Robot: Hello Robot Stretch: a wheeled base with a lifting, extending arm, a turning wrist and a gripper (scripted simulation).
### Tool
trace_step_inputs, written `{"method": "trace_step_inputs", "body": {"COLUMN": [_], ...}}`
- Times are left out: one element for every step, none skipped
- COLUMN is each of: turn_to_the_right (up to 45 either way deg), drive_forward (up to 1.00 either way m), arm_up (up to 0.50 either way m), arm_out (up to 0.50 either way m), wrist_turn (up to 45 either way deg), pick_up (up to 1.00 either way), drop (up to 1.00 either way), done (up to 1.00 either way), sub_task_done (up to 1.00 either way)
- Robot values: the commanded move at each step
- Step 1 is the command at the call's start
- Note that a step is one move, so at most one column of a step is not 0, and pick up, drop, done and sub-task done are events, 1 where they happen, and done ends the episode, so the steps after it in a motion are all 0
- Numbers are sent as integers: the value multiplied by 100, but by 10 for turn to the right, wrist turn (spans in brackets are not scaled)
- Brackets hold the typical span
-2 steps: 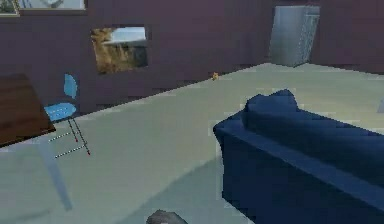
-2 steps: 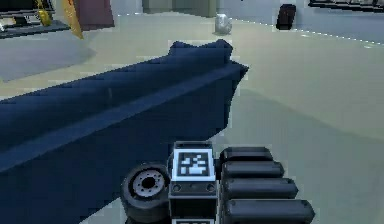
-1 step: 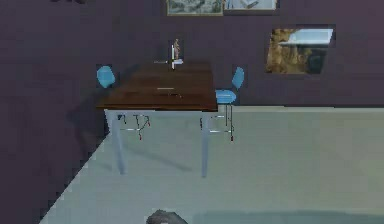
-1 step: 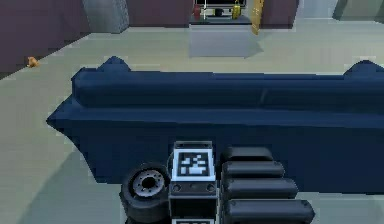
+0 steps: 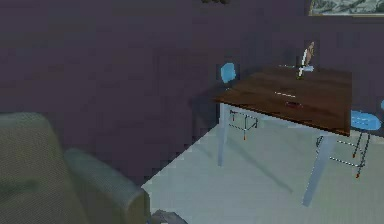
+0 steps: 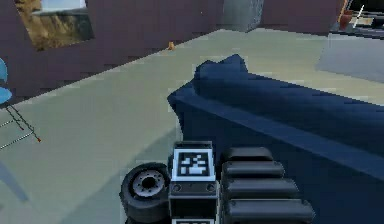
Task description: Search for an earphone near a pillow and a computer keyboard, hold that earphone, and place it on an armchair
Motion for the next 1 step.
{"method": "trace_step_inputs", "body": {"turn_to_the_right": [0], "drive_forward": [25], "arm_up": [0], "arm_out": [0], "wrist_turn": [0], "pick_up": [0], "drop": [0], "done": [0], "sub_task_done": [0]}}
